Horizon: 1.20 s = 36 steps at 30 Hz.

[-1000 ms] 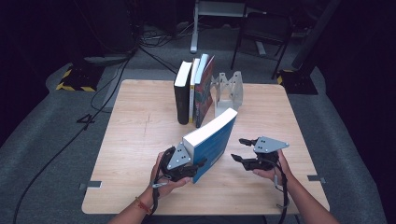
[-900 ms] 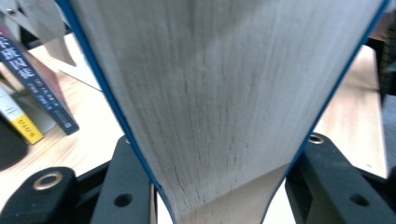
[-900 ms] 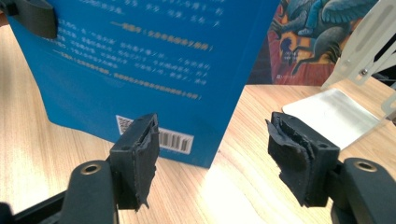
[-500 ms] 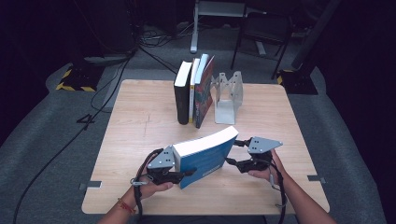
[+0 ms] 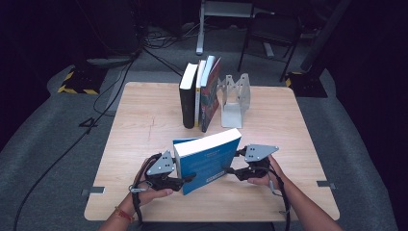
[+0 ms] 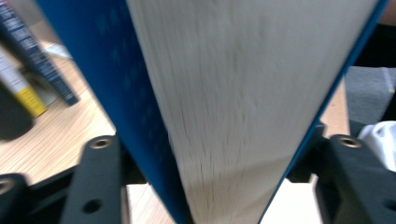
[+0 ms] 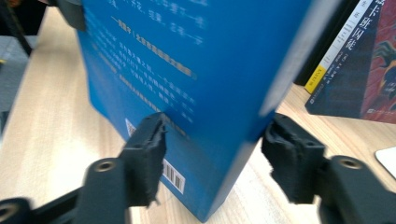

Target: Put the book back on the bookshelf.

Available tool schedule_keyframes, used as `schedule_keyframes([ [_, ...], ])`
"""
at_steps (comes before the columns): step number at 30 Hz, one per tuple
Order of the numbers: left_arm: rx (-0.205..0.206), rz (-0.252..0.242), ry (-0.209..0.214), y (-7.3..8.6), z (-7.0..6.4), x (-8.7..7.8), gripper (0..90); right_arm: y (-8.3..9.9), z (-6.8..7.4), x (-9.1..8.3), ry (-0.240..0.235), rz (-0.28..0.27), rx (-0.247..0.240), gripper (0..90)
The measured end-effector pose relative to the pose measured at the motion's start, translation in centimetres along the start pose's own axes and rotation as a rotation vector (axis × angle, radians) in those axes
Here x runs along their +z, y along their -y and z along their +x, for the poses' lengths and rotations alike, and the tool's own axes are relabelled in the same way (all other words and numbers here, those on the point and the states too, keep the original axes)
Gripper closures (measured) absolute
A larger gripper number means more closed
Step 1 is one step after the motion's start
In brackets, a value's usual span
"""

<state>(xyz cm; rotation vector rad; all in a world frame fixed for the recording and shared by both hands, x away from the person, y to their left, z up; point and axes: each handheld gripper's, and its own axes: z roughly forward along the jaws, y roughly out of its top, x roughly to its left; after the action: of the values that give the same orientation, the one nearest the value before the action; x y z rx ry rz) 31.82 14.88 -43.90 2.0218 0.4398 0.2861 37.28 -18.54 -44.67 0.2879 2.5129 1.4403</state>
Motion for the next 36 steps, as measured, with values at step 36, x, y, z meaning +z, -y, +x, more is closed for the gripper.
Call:
schedule_keyframes([
  [36, -0.036, -0.021, 0.035, -3.5, 1.0, 5.7, 25.9, -3.6, 2.2, -7.6, 0.005, -0.038, -0.017, 59.4],
])
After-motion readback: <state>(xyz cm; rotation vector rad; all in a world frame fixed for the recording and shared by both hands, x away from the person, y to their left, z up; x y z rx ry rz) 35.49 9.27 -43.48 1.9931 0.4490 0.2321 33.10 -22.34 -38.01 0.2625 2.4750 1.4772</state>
